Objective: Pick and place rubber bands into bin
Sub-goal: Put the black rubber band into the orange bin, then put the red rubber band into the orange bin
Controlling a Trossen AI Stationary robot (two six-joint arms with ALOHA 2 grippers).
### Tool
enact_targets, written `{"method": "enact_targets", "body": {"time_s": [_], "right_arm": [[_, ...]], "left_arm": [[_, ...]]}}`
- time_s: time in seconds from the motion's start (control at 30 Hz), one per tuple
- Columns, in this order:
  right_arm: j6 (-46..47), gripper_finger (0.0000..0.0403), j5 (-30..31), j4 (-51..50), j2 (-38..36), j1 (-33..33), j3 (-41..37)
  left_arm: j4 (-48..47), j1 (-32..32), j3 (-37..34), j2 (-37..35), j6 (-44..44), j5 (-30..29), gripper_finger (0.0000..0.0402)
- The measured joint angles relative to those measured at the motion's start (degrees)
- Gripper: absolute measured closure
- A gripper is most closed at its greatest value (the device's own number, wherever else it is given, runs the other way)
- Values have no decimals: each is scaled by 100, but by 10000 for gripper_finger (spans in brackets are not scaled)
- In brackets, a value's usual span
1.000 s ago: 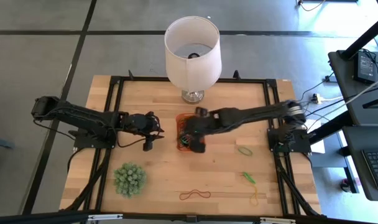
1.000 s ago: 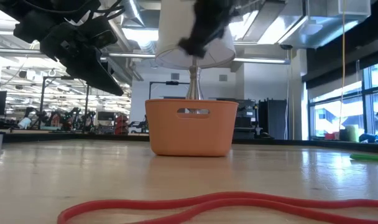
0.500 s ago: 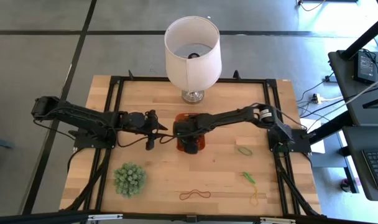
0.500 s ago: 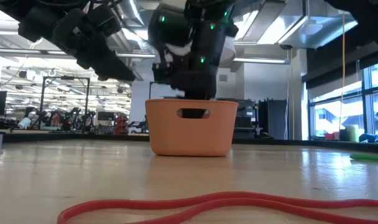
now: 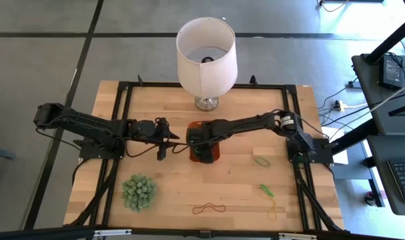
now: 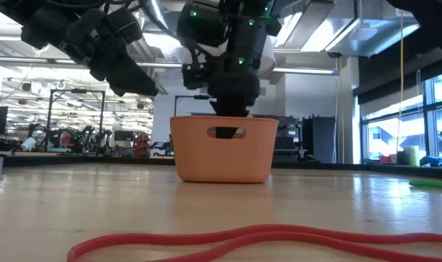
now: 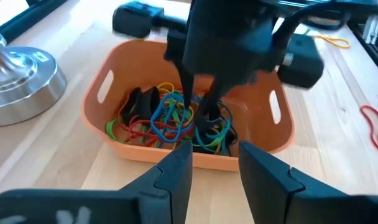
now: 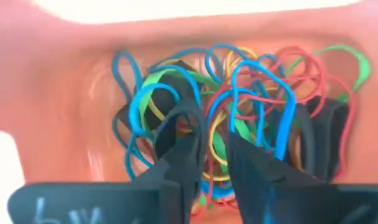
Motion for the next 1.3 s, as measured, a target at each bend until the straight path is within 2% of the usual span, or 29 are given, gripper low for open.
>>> {"method": "enact_targets", "body": {"time_s": [0.17,0.33,0.5,0.6,0.73,0.83,1.0,1.17,1.3], "right_arm": [[-150,286,11,-58,-273,0,-7],[-269,284,10,-24,-698,-2,-26],[-333,284,11,86,-1477,0,-544],[-298,284,99,652,-2258,-10,-1325],[42,284,214,1635,-3492,-15,-2789],[531,284,278,2244,-4437,-15,-3970],[1750,284,888,2832,-5781,106,-5758],[2888,284,1132,3997,-6605,554,-7347],[3403,287,1250,5567,-6701,990,-8415]], "left_arm": [[1,0,0,0,-80,-88,277],[-44,0,0,0,-95,-583,277],[-475,-16,118,1,-97,-884,277],[-888,-127,342,29,-97,-1264,277],[-1276,-320,643,31,-94,-1571,277],[-1551,-493,889,51,-96,-1710,277],[-2010,-844,1404,377,-97,-1956,281],[-2432,-1128,2094,1125,-145,-1949,296],[-2800,-1364,2760,1866,-149,-1900,305]]}}
